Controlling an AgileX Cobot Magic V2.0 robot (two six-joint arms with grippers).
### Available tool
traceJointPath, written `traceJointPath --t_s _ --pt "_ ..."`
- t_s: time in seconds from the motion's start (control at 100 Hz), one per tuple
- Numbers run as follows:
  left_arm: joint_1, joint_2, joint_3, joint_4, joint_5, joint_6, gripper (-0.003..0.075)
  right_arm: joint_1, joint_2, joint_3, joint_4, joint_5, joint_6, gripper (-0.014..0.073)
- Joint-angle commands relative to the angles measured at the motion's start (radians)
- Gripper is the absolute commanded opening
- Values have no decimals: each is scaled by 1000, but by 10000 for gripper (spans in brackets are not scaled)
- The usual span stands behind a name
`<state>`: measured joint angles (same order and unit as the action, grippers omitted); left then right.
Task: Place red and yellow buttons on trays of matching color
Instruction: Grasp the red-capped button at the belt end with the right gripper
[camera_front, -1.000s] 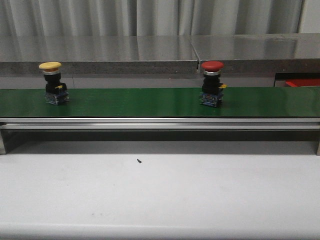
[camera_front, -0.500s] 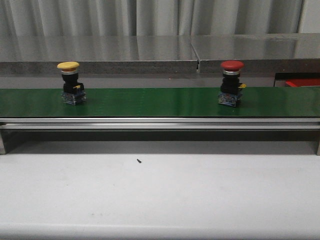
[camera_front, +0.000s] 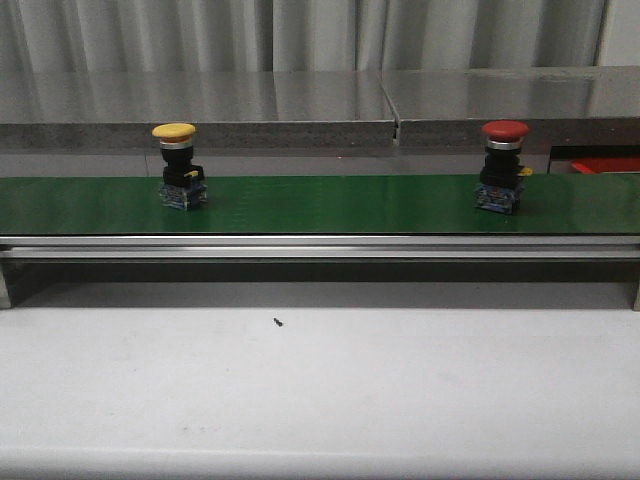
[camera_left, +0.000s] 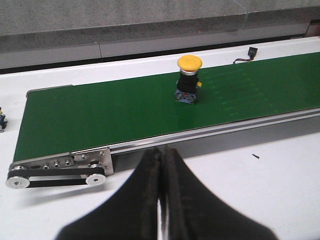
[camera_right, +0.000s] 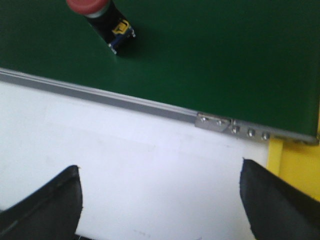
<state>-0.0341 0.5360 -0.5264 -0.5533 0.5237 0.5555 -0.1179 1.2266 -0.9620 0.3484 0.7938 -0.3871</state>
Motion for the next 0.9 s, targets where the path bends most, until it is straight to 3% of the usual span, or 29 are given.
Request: traceJointPath --t_s 0.0,0.31,0.67,0.77,0.89 --pt "-8 1 -27 -20 -67 -7 -19 25 58 -79 13 -82 -15 634" --pt "-8 1 -27 -20 -67 -7 -19 115 299 -272 -26 -102 -15 634" --pt "-8 1 -27 -20 -67 -7 -19 124 491 -441 -85 -86 -4 627" --pt "-8 1 -27 -20 -67 -7 -19 124 516 -450 -134 -82 48 513" --pt "-8 1 -27 -20 -67 -7 -19 122 518 -453 -167 -59 91 238"
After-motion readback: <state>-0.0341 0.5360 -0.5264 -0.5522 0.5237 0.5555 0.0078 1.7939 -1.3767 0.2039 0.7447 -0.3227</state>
